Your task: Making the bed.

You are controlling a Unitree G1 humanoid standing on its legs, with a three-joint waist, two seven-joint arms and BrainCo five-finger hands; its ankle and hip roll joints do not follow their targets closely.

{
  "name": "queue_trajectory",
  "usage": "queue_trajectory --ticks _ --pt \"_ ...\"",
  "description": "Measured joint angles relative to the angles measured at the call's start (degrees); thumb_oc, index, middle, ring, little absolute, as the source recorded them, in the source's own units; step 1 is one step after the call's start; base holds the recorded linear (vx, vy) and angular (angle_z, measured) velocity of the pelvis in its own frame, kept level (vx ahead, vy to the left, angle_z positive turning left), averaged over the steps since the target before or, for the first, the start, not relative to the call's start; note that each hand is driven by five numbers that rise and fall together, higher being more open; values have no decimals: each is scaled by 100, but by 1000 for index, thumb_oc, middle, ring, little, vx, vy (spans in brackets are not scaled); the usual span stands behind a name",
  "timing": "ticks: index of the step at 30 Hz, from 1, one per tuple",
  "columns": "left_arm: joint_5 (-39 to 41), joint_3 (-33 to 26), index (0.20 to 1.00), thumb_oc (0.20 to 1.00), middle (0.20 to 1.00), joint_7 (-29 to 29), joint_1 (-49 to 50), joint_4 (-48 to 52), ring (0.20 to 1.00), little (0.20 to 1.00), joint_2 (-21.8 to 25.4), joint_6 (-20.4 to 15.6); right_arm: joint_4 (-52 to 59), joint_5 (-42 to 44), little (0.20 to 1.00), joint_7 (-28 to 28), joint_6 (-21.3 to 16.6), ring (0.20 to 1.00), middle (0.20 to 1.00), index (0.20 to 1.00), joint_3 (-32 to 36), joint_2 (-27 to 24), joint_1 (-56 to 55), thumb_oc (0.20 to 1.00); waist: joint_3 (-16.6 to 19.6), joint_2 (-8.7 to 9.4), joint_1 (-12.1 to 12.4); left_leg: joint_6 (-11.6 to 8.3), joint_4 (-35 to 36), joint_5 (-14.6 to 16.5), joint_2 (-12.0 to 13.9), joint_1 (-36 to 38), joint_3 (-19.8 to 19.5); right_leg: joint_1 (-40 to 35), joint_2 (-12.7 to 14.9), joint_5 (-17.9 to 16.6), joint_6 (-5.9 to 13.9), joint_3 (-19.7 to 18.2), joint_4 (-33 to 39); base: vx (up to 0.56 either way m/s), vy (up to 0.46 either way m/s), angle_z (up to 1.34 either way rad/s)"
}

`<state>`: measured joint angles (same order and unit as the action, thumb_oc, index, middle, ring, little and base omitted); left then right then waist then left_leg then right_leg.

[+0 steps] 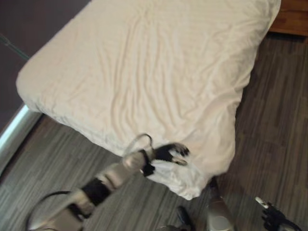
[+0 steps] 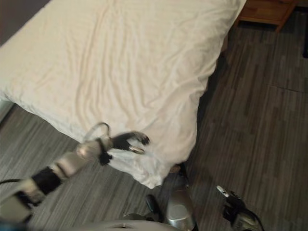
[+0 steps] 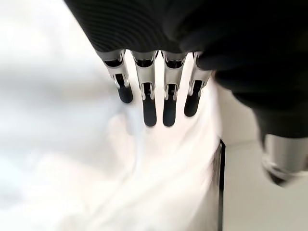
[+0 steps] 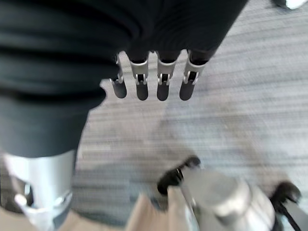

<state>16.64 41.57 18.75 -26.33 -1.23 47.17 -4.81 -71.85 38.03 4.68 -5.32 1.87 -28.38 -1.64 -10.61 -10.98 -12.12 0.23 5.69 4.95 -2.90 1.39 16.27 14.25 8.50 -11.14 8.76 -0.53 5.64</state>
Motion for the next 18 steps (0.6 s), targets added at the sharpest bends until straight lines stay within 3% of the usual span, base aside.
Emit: queue_trajectory --ticks 1,2,3,7,11,13,15,16,17,18 --pt "158 -250 1000 1000 1000 112 93 212 1000 1000 367 3 -185 -86 1000 70 62 1000 1000 1000 132 -115 23 1000 68 -142 100 -11 1 5 8 81 -1 -42 33 23 -25 27 21 34 -33 11" --pt "356 -236 1000 1000 1000 287 122 671 1000 1000 1152 -12 -427 -200 1000 181 101 1000 1000 1000 251 -191 42 1000 85 -192 156 -41 4 29 24 67 -39 -69 -11 18 -42 25 2 31 -27 14" --pt "484 -340 1000 1000 1000 387 124 694 1000 1000 1321 -71 -558 -201 1000 198 144 1000 1000 1000 281 -232 30 1000 126 -256 182 -40 3 26 39 87 -120 -130 -10 4 -97 76 2 30 -30 21" --pt "1373 -1014 1000 1000 1000 394 265 520 1000 1000 1214 -147 -555 -190 1000 312 203 1000 1000 1000 567 -239 -23 1000 172 -291 306 -53 3 37 56 188 -258 -295 -2 50 -115 197 3 27 -25 19" --pt "2664 -2451 1000 1000 1000 235 1168 439 1000 1000 235 -354 -505 3 1000 334 175 1000 1000 1000 1131 -379 93 1000 219 -280 275 -50 3 38 67 320 -294 -442 3 75 -107 236 6 15 -3 4" --pt "2841 -3188 1000 1000 1000 113 1572 223 1000 1000 -324 -429 -133 202 1000 246 131 1000 1000 1000 1491 -460 129 1000 244 -263 230 -46 4 48 59 323 -286 -442 5 107 -64 220 29 0 2 -2" --pt "3113 -3223 1000 1000 1000 -215 1769 -70 1000 1000 -927 -523 190 560 1000 166 -30 1000 1000 1000 1684 -619 181 1000 282 -223 197 -71 3 67 48 316 -294 -438 19 133 -77 211 30 0 0 0" --pt "3117 -3598 1000 1000 1000 -281 2151 -143 1000 1000 -1554 -589 1379 773 332 -85 5 332 332 332 1815 -546 69 332 296 -197 153 -69 4 71 43 279 -268 -382 12 142 -66 168 32 17 24 -11" --pt "3150 -3913 1000 1000 1000 -352 2397 -230 1000 1000 -2038 -609 2328 838 200 -73 -85 200 200 200 1784 -519 -32 200 295 -196 82 -43 1 85 39 275 -227 -342 3 135 -58 118 28 8 10 -16" --pt "3236 -3962 1000 1000 1000 -531 2517 -389 1000 1000 -2364 -666 3079 962 200 -92 -237 200 200 200 1721 -509 -113 200 290 -183 43 -47 2 82 37 269 -214 -340 -7 131 -61 104 5 3 7 -17"
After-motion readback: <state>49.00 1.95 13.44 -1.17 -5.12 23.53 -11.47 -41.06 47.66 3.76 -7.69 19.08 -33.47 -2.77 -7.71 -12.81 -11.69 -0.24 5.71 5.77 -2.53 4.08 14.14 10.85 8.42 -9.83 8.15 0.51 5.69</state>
